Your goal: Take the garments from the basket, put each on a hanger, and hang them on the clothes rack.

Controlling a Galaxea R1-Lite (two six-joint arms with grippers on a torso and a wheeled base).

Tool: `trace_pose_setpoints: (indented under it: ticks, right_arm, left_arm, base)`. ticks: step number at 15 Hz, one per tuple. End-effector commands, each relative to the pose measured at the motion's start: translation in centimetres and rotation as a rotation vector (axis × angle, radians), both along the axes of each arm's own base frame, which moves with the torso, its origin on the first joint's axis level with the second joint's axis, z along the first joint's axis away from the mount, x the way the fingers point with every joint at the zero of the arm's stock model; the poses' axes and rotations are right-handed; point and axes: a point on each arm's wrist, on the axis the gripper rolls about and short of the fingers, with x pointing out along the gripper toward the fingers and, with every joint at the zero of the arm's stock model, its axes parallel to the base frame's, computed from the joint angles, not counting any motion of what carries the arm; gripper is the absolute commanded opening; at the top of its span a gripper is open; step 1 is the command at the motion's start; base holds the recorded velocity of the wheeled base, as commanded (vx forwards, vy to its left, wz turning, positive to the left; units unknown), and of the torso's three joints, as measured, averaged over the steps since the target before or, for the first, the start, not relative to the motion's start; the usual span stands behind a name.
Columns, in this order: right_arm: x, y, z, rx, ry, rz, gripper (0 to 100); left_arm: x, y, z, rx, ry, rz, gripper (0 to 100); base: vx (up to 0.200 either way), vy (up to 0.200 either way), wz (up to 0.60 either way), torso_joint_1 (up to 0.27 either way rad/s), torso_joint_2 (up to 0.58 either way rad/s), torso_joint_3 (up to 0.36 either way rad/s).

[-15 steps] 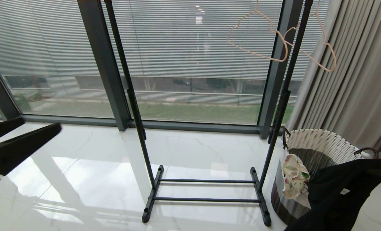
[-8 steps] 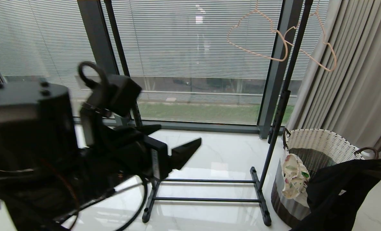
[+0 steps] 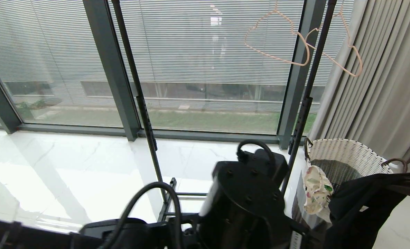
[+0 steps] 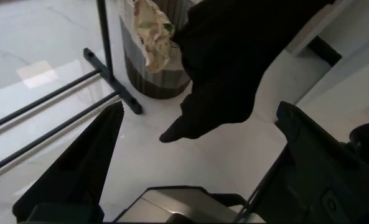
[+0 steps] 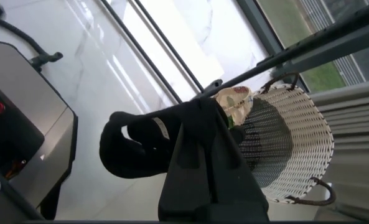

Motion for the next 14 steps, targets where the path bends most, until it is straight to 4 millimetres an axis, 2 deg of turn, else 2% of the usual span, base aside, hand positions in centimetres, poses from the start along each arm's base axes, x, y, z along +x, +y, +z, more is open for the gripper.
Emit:
trace_pose_setpoints:
  ticks: [1,4,6,10,11,14]
  right_arm:
    - [-0.3,0.3,0.1,0.002,-0.007,0.03,0]
    - [-0.8,0.5,0.1,0.003,-0.012,0.065,0]
    - [-1.0,0.7,0.1,0.003,-0.01,0.09,0]
    - [-1.1,1.0,0.1,0.001,-0.011,0.117,0]
    - [-1.2,1.0,0.1,0.003,-0.012,0.118,0]
    - [-1.4,0.8,0.1,0.007,-0.018,0.12,0]
  left_arm:
    - [-1.1,-4.8,-2.9,0.019,0.015,-0.08,100]
    - [-1.2,-8.0,-4.7,0.006,0.009,-0.107,100]
    - [0.2,-9.6,-5.8,0.0,0.001,-0.085,100]
    - [2.0,-10.3,-7.7,0.026,0.005,-0.053,100]
    - [2.9,-10.1,-8.9,0.05,0.015,-0.032,100]
    - [3.6,-10.3,-10.4,0.08,0.02,-0.003,100]
  base:
    - [0.0,0.0,0.0,0.0,0.0,0.0]
    - [0.0,0.0,0.0,0.0,0.0,0.0]
    - [0.0,0.0,0.0,0.0,0.0,0.0]
    - [0.0,0.0,0.0,0.0,0.0,0.0]
    - [0.0,0.0,0.0,0.0,0.0,0.0]
    - [0.0,0.0,0.0,0.0,0.0,0.0]
